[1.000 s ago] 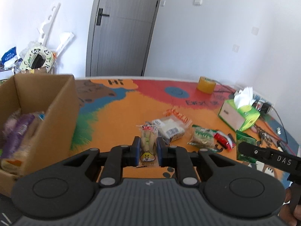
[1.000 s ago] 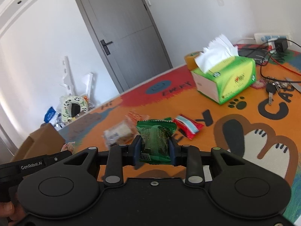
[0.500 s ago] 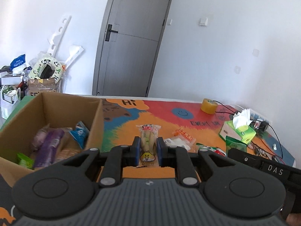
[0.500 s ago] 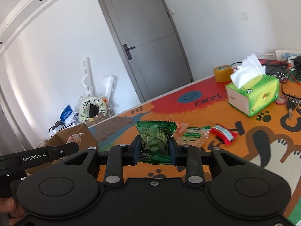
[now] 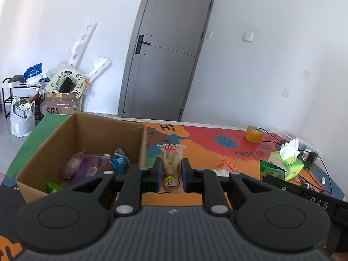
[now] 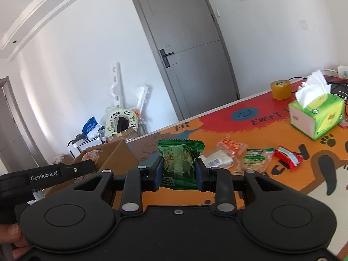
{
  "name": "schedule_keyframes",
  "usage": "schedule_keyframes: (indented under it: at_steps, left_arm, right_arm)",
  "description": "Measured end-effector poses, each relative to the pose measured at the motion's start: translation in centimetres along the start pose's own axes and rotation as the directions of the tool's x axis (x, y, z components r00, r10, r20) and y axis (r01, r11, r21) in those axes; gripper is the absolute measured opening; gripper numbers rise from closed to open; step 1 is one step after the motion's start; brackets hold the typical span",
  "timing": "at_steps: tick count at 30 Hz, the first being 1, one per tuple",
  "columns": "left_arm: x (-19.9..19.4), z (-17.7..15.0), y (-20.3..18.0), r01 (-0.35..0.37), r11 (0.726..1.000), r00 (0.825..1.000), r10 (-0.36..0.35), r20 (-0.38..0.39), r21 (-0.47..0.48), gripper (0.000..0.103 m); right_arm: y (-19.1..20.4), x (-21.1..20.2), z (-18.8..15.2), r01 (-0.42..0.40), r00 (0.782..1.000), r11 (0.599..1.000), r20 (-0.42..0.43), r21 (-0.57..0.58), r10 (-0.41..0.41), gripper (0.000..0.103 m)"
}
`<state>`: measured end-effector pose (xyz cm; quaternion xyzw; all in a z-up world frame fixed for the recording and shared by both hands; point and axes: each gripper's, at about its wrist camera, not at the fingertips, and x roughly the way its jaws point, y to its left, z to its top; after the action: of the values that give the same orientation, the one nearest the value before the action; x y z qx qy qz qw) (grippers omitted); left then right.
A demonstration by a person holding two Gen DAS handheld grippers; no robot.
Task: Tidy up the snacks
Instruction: 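Carry both packets over the cardboard box and open both grippers to drop them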
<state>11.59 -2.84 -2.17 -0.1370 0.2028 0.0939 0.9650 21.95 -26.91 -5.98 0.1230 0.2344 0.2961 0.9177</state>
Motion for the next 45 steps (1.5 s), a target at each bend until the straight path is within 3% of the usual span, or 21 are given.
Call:
schedule_keyframes:
  at_steps: [12, 31, 40, 45]
  left_arm:
    - [0.6, 0.3, 2.9, -0.040, 0.999, 0.999, 0.040, -0.002, -0.031, 0.017]
    - [2.6, 3.2, 9.3, -0.163, 0.983, 0.986, 0.165, 0.021, -0.090, 0.017]
    - [4.3, 4.3, 10.6, -0.158, 0.982, 0.987, 0.160, 0.014, -0.106, 0.017]
    - [4.4, 4.5, 11.6, -0.151, 0.980, 0.988, 0.153, 0.011, -0.129, 0.034]
  right_arm:
    - [2.7, 2.3, -0.2, -0.050, 0.998, 0.998, -0.026, -0.027, 0.050, 0.031]
    - [8.5, 7.5, 0.7, -0.157, 0.986, 0.984, -0.077, -0.081, 0.151, 0.031]
    - [10.8, 9.3, 1.5, -0.180, 0.981, 0.977, -0.093, -0.110, 0.171, 0.031]
    - [11.9, 10.1, 1.8, -0.193, 0.978, 0.974, -0.103, -0.121, 0.181, 0.031]
